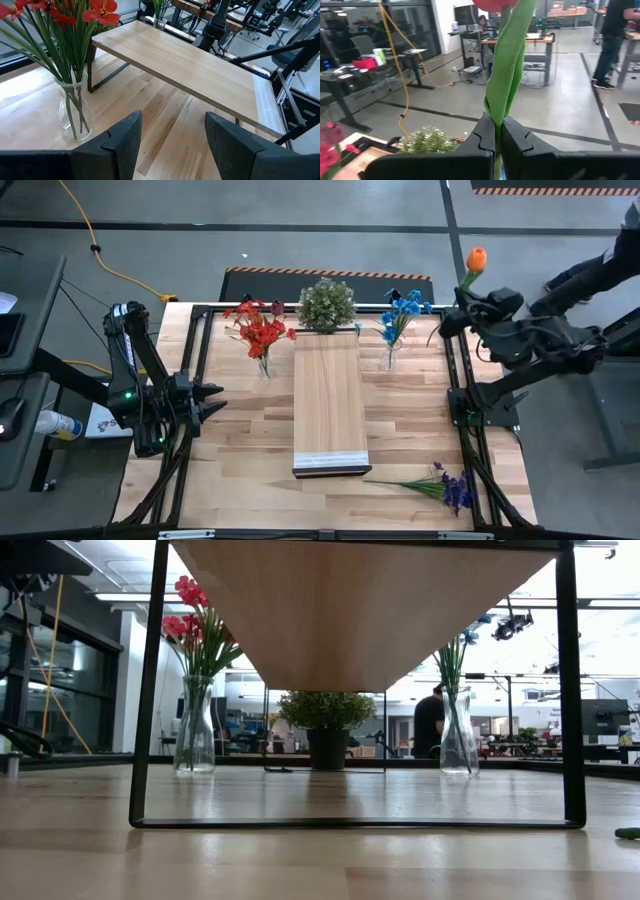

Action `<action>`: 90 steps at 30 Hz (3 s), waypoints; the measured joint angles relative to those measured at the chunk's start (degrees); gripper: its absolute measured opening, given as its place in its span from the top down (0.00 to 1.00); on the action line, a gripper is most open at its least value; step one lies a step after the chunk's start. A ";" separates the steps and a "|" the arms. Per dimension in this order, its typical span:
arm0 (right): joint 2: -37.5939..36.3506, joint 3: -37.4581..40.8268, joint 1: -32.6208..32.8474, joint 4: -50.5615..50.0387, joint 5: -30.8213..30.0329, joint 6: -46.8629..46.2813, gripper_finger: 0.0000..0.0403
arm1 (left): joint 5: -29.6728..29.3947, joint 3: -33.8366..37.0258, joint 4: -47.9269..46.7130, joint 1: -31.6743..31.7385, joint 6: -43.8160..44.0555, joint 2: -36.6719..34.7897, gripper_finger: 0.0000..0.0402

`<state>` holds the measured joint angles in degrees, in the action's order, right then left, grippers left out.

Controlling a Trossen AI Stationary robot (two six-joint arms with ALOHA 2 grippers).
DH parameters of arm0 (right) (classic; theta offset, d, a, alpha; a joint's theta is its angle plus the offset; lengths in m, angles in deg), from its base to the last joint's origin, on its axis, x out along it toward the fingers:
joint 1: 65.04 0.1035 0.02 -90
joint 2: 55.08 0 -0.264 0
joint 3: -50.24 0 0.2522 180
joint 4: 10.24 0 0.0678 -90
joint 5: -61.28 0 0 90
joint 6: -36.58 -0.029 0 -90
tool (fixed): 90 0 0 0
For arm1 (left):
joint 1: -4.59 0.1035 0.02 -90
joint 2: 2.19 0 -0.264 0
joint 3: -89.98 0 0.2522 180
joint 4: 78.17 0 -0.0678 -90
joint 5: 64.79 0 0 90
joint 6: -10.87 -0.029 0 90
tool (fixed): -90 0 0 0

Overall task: Pick and place flowers into a vace then onto a shelf
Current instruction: Put the orange flower into the right transparent vase

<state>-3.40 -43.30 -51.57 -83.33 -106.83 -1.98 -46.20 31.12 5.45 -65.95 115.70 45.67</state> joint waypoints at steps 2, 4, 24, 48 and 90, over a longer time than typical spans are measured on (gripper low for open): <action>0.42 0.00 0.88 -2.75 -1.29 -3.09 1.00 | 0.02 0.00 0.00 0.01 0.00 0.02 0.38; 0.97 0.02 1.86 -3.46 -2.58 -3.90 1.00 | 0.01 0.00 -0.01 0.00 -0.01 -0.01 0.38; -1.49 0.25 3.33 -12.43 -4.73 -6.81 1.00 | 0.02 0.01 0.29 0.01 -1.27 0.01 0.38; -32.63 43.68 3.33 34.29 -7.53 5.04 1.00 | 0.04 0.00 3.35 0.01 -1.07 0.02 0.38; -20.23 44.35 -14.81 73.36 4.81 29.10 1.00 | -0.15 0.00 3.18 0.00 -1.03 0.01 0.38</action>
<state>-23.63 1.04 -66.39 -9.97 -102.02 27.13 -46.36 31.12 8.63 -65.95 114.68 45.68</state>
